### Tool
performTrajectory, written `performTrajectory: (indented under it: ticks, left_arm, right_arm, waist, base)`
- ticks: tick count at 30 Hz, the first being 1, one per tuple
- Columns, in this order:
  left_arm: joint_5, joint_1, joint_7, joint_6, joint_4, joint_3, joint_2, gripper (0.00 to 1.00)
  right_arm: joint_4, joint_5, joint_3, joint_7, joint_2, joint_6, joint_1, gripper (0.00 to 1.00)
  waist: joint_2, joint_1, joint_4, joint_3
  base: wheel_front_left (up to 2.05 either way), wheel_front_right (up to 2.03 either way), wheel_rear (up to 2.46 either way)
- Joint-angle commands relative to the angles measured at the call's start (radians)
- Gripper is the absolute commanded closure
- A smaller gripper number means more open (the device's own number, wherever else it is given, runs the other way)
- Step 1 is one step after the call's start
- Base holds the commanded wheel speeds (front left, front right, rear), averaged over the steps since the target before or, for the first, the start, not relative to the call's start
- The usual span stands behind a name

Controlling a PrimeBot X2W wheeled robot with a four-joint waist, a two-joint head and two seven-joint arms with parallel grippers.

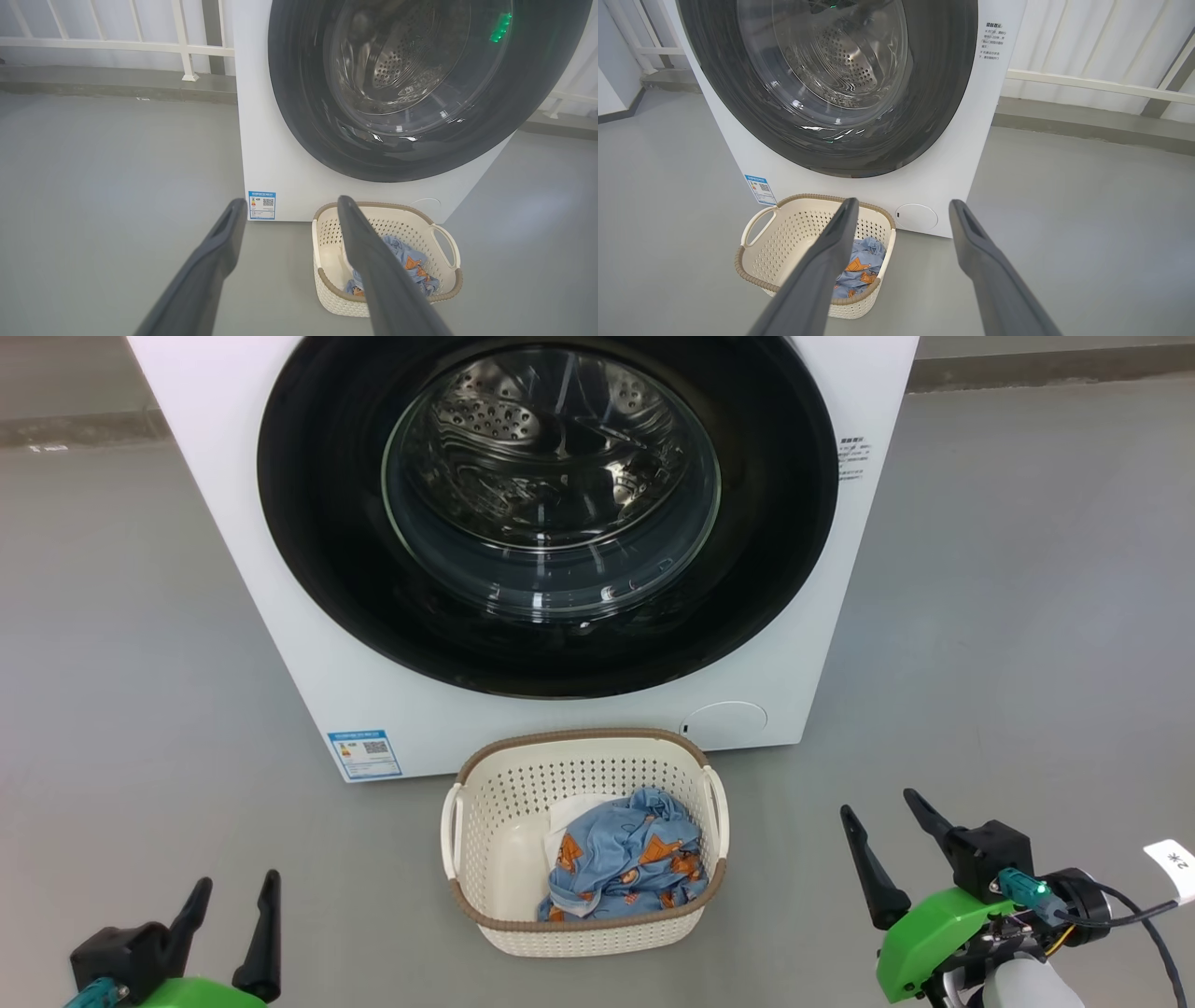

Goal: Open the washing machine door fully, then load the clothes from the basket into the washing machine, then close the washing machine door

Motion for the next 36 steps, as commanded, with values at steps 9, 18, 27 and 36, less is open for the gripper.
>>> performTrajectory:
  ticks: [9, 18, 27, 36]
  left_arm:
    - [0.020, -0.043, -0.013, -0.003, -0.023, 0.075, 0.019, 0.00]
    - [0.047, -0.033, -0.013, 0.005, -0.033, 0.109, -0.002, 0.00]
    - [0.065, -0.028, -0.013, 0.009, -0.025, 0.136, -0.013, 0.00]
    - [0.074, -0.032, -0.013, 0.004, -0.016, 0.148, -0.025, 0.00]
  right_arm:
    - [-0.053, -0.013, -0.010, -0.034, 0.005, -0.001, -0.025, 0.00]
    - [-0.059, -0.027, -0.046, -0.044, 0.011, -0.001, -0.016, 0.00]
    - [-0.064, -0.040, -0.076, -0.049, 0.015, -0.001, -0.013, 0.00]
    - [-0.060, -0.036, -0.081, -0.052, 0.017, -0.001, -0.010, 0.00]
  waist:
    - [0.0000, 0.0000, -0.005, 0.001]
    - [0.0000, 0.0000, -0.009, -0.003]
    - [0.0000, 0.0000, -0.010, -0.005]
    - [0.0000, 0.0000, -0.007, -0.007]
  base:
    - [0.00, 0.00, 0.00]
    - [0.00, 0.00, 0.00]
    - [0.00, 0.00, 0.00]
    - [0.00, 0.00, 0.00]
